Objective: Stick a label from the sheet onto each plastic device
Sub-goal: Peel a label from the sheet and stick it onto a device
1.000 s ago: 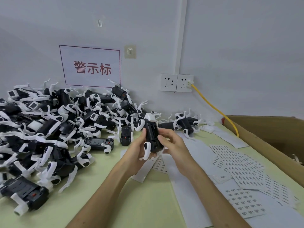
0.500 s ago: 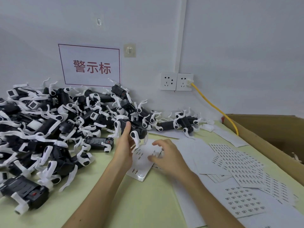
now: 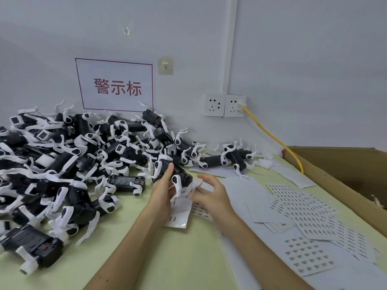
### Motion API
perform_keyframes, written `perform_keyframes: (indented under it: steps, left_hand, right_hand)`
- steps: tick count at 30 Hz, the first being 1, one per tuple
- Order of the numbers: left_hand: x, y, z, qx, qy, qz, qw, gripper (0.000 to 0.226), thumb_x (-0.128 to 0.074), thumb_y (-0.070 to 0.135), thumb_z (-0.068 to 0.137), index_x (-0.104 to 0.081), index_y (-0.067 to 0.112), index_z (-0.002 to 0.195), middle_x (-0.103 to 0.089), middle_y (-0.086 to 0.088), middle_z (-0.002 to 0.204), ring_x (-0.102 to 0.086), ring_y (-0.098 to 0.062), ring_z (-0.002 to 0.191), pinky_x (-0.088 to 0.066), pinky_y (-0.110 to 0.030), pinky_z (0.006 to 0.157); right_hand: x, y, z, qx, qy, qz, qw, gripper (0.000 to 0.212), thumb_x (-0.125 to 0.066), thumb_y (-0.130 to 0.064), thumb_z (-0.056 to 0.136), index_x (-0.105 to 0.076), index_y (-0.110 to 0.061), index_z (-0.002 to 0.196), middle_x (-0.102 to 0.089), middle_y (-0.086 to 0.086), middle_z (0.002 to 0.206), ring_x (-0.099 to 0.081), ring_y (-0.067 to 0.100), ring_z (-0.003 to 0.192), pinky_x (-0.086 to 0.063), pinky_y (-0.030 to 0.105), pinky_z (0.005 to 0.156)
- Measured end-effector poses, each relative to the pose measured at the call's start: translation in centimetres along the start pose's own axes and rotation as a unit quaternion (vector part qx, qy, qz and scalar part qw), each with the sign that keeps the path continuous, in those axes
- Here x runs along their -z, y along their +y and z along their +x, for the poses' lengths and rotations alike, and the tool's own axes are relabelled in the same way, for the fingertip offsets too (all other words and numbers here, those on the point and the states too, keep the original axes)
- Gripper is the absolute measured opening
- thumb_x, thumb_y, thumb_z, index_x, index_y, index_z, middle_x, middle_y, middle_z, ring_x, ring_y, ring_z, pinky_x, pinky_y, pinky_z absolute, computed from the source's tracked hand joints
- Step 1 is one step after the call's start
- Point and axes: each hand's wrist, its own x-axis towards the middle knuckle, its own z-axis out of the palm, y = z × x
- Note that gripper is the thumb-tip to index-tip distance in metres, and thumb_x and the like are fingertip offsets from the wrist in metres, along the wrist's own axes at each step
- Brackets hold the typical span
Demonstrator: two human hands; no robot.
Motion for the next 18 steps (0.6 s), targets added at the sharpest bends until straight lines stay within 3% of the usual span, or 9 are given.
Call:
perform_keyframes:
  steps: [3, 5, 8, 10, 12, 13, 16, 18]
  left_hand:
    - [-0.2, -0.4, 0.2, -0.011, 0.023, -0.025, 0.999, 0.061, -0.066, 0.055, 0.090, -0.070, 0.004, 0.122, -0.072, -0.019, 0.121, -0.066, -0.037, 0.118, -0.045, -0.051, 0.112]
    - [-0.4, -0.6, 0.1, -0.013, 0.025, -0.041, 0.999, 0.059, -0.067, 0.055, 0.090, -0.072, 0.002, 0.115, -0.073, -0.024, 0.115, -0.069, -0.040, 0.109, -0.048, -0.054, 0.108]
    - [-0.8, -0.8, -0.2, -0.024, 0.038, -0.060, 0.997, 0.053, -0.067, 0.052, 0.091, -0.073, 0.003, 0.109, -0.073, -0.026, 0.113, -0.071, -0.038, 0.100, -0.051, -0.053, 0.105]
    - [-0.9, -1.0, -0.1, -0.029, 0.035, -0.064, 0.997, 0.054, -0.069, 0.054, 0.088, -0.073, 0.002, 0.104, -0.076, -0.018, 0.099, -0.071, -0.035, 0.095, -0.054, -0.045, 0.099]
    - [-0.8, -1.2, -0.1, -0.028, 0.025, -0.073, 0.997, 0.051, -0.072, 0.059, 0.080, -0.071, 0.009, 0.088, -0.073, -0.007, 0.075, -0.070, -0.028, 0.080, -0.055, -0.036, 0.084]
    - [-0.8, -1.3, -0.1, -0.029, 0.024, -0.073, 0.997, 0.050, -0.071, 0.060, 0.079, -0.072, 0.011, 0.085, -0.073, -0.006, 0.074, -0.070, -0.027, 0.078, -0.055, -0.036, 0.083]
    - [-0.9, -1.5, -0.1, -0.037, 0.046, -0.087, 0.994, 0.040, -0.069, 0.055, 0.089, -0.078, 0.016, 0.094, -0.076, -0.013, 0.098, -0.072, -0.032, 0.098, -0.054, -0.043, 0.099]
    - [-1.1, -1.5, -0.1, -0.045, 0.059, -0.096, 0.993, 0.027, -0.069, 0.052, 0.091, -0.082, 0.029, 0.084, -0.075, -0.012, 0.101, -0.072, -0.029, 0.096, -0.056, -0.038, 0.088]
  right_hand:
    - [0.5, -0.2, 0.4, -0.063, 0.017, 0.067, 0.996, 0.051, -0.079, 0.004, 0.075, -0.062, -0.020, 0.116, -0.062, 0.001, 0.120, -0.069, 0.025, 0.105, -0.058, 0.037, 0.089]
    - [0.5, -0.3, 0.1, -0.085, -0.026, 0.096, 0.991, 0.045, -0.075, 0.010, 0.077, -0.063, -0.012, 0.115, -0.067, 0.012, 0.112, -0.072, 0.029, 0.097, -0.061, 0.037, 0.082]
    - [0.1, 0.1, 0.0, -0.024, -0.037, -0.075, 0.996, 0.045, -0.073, 0.006, 0.077, -0.063, -0.026, 0.107, -0.070, 0.001, 0.092, -0.072, 0.017, 0.078, -0.062, 0.034, 0.070]
    - [-0.2, 0.3, -0.1, 0.007, -0.041, -0.180, 0.983, 0.044, -0.074, 0.001, 0.076, -0.062, -0.035, 0.098, -0.070, -0.008, 0.089, -0.071, 0.011, 0.075, -0.061, 0.037, 0.076]
    - [-0.2, 0.3, 0.0, 0.008, -0.050, -0.201, 0.978, 0.040, -0.076, -0.002, 0.075, -0.066, -0.032, 0.099, -0.071, -0.010, 0.089, -0.072, 0.012, 0.080, -0.059, 0.039, 0.083]
    - [-0.1, 0.4, 0.1, 0.004, -0.054, -0.203, 0.978, 0.040, -0.078, -0.003, 0.074, -0.067, -0.028, 0.104, -0.072, -0.009, 0.091, -0.073, 0.013, 0.082, -0.059, 0.037, 0.084]
    - [0.2, 0.5, 0.2, -0.005, -0.054, -0.230, 0.972, 0.048, -0.084, -0.009, 0.070, -0.067, -0.020, 0.114, -0.072, -0.005, 0.097, -0.071, 0.012, 0.086, -0.058, 0.031, 0.083]
    - [0.2, 0.4, 0.1, 0.003, -0.046, -0.255, 0.966, 0.047, -0.085, -0.012, 0.069, -0.069, -0.020, 0.113, -0.072, -0.005, 0.099, -0.070, 0.011, 0.086, -0.057, 0.027, 0.081]
